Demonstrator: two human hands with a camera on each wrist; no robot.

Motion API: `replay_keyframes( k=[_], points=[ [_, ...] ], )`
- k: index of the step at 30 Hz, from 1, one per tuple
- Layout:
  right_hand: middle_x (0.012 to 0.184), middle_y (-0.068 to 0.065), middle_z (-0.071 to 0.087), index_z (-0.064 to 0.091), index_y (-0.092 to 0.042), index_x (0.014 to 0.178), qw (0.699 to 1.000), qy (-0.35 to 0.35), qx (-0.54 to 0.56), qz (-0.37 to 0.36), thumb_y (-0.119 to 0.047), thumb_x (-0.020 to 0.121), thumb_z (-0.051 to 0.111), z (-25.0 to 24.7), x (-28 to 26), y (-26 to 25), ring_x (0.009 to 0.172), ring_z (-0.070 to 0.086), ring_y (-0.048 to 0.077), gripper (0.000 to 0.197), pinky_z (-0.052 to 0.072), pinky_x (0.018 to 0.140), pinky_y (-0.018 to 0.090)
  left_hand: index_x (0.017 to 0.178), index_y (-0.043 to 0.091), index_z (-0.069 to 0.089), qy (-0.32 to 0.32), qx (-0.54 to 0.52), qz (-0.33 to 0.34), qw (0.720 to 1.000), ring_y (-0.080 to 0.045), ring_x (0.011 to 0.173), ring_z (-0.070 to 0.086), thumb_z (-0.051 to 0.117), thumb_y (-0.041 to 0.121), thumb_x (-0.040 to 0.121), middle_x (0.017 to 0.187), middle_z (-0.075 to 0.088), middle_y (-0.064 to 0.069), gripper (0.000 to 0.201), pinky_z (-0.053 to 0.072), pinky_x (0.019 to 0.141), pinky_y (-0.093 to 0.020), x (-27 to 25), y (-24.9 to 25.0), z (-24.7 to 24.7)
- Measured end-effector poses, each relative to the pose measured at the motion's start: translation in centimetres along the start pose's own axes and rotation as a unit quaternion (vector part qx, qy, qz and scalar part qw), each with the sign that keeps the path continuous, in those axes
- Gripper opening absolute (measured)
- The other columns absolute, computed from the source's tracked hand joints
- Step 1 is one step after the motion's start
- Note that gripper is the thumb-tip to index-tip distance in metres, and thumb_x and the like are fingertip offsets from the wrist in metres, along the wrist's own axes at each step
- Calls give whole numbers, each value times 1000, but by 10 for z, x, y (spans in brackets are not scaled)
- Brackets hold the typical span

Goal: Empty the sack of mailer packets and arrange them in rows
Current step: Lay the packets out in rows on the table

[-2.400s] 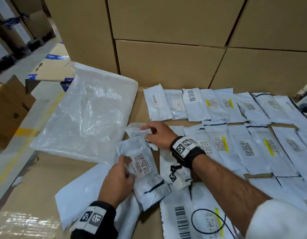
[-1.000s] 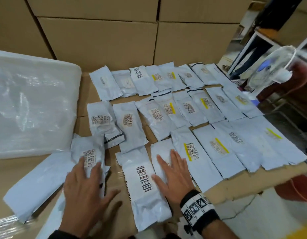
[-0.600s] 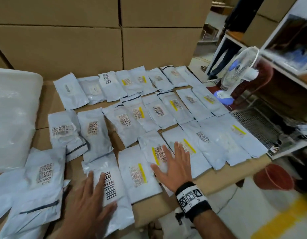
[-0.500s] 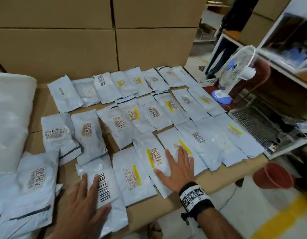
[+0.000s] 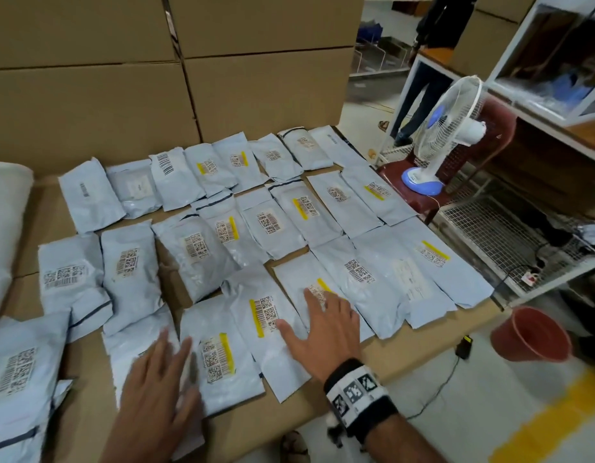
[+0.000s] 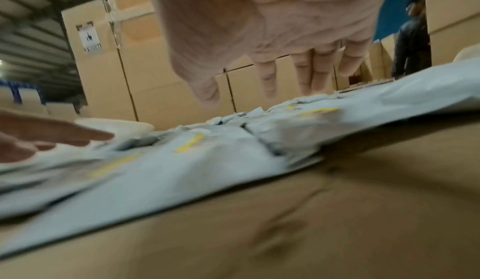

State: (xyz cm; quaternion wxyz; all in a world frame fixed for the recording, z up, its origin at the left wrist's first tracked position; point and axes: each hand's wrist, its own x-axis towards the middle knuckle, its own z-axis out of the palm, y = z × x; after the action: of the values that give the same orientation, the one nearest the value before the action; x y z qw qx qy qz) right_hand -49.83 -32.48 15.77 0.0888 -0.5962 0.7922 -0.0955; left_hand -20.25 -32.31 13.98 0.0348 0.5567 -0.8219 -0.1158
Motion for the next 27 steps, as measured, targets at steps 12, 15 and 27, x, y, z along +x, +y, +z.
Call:
replay_keyframes(
  k=[12, 15, 27],
  points=[
    [167, 19, -8, 0, -31, 161, 989, -150, 6, -9, -78, 91, 30, 5, 41, 29, 154, -4, 34, 90, 3, 125, 48, 151, 25, 36, -70, 12, -35, 997, -37, 142, 31, 39, 78, 78, 159, 26, -18, 90, 26, 117, -50, 65, 65, 9],
    [167, 15, 3, 9, -32, 161, 982, -187, 35, -12, -79, 90, 35, -22, 54, 31, 153, 7, 33, 89, 14, 123, 46, 123, 20, 60, 11, -25, -34, 999, -33, 108, 59, 48, 69, 77, 124, 56, -12, 68, 49, 91, -45, 78, 65, -5],
    [168, 16, 0, 15, -34, 160, 978, -202, 8, -57, -71, 85, 57, -44, 196, 35, 153, 11, 38, 93, 17, 123, 53, 152, 26, 20, -118, 92, -236, 960, -38, 145, 22, 54, 84, 66, 160, 12, -20, 109, 27, 116, -50, 97, 48, -32]
  ],
)
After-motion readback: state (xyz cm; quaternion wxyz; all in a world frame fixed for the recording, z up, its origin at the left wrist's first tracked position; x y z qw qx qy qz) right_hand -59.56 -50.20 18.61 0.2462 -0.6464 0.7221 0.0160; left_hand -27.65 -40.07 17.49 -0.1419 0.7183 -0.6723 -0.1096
